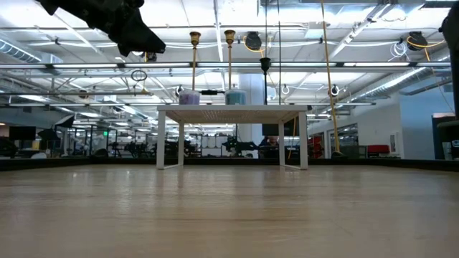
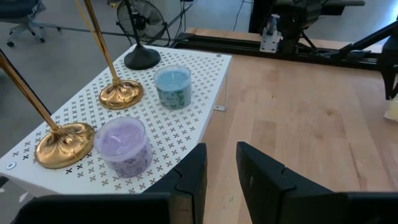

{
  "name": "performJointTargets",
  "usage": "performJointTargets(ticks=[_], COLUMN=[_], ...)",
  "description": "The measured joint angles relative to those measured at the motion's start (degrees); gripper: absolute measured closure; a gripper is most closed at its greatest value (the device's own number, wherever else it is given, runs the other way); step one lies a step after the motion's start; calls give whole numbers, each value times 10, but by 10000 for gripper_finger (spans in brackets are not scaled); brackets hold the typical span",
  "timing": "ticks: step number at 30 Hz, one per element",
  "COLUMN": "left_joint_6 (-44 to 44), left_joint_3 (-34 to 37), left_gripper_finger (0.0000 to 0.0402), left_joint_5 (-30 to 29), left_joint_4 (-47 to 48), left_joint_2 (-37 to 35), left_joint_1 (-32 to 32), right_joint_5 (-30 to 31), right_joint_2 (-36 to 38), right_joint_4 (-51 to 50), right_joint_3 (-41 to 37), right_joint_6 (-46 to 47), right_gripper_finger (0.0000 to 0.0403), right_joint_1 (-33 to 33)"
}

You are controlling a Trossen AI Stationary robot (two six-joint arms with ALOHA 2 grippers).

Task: Pick & Place candle stick holders
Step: Put the yellow scented candle on the shelf

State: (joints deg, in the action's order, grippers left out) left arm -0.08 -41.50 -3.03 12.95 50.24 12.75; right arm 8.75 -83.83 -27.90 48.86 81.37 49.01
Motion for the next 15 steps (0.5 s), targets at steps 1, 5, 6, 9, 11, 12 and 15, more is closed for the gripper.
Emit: performJointTargets(ticks=[1, 5, 6, 9, 11, 12, 15], left_joint_6=[3, 4, 4, 4, 4, 4, 4], left_joint_3=[0, 0, 0, 0, 0, 0, 0], left_gripper_finger=[309, 309, 309, 309, 309, 309, 309], left_joint_5=[0, 0, 0, 0, 0, 0, 0], left_joint_4=[0, 0, 0, 0, 0, 0, 0], left_joint_2=[0, 0, 0, 0, 0, 0, 0], left_joint_1=[0, 0, 0, 0, 0, 0, 0], right_joint_5=[9, 65, 97, 208, 248, 258, 251], right_joint_2=[0, 10, 14, 34, 54, 65, 99], right_joint_4=[7, 10, 10, 13, 20, 26, 82], right_joint_3=[0, 0, 0, 0, 0, 0, 0], right_joint_6=[-18, -106, -151, -299, -364, -390, -475], right_gripper_finger=[400, 400, 400, 401, 401, 402, 402], right_joint_1=[-4, -39, -51, -94, -139, -165, -254])
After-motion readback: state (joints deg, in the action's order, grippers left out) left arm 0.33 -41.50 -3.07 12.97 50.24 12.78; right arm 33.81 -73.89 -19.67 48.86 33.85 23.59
